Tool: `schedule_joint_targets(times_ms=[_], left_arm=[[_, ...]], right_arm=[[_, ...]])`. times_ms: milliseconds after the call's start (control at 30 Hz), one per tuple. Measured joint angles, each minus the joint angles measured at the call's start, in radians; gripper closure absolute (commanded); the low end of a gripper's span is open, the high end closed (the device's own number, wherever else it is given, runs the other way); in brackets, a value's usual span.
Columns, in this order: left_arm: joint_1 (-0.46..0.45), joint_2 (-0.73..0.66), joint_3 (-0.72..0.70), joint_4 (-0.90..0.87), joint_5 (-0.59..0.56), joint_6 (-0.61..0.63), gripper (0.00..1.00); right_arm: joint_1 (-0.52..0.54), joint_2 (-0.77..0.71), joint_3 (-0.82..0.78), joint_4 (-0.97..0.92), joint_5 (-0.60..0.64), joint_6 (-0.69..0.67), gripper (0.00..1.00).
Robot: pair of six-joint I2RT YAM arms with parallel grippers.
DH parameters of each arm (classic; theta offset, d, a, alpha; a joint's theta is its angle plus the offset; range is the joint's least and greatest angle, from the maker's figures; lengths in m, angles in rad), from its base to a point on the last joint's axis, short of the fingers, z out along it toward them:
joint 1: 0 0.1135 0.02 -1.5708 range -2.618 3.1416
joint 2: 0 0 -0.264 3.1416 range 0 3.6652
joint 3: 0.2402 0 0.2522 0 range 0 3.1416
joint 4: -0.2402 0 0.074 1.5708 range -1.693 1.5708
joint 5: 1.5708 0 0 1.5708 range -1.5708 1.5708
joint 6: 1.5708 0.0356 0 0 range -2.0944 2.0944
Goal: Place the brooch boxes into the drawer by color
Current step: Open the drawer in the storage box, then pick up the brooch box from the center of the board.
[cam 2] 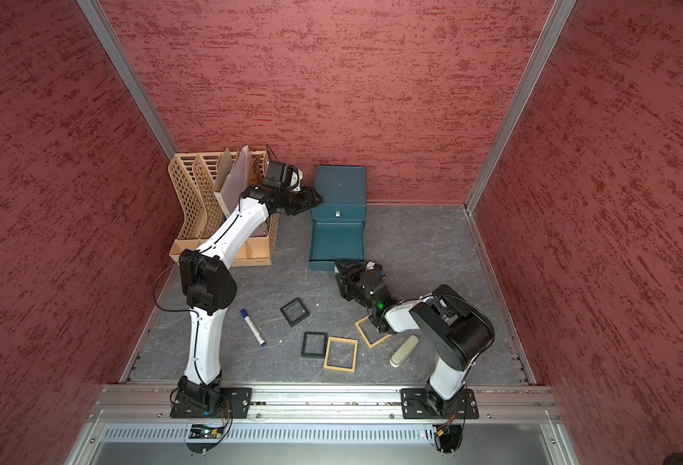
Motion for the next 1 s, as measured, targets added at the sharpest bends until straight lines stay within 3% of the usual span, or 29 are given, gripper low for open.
schedule_joint_targets(times_ms=[467,1000], left_arm=[[0.0,0.0,0.0,-0.007,-0.009,0.0,0.31],[0.002,-0.001,0.026,-0.064,-0.043,-0.001,0.15]], right_arm=[[0.004,-0.124,-0.007,-0.135,-0.005,-0.037,0.2],[0.005,-0.269,0.003,-0.431,-0.029,-0.111,0.14]])
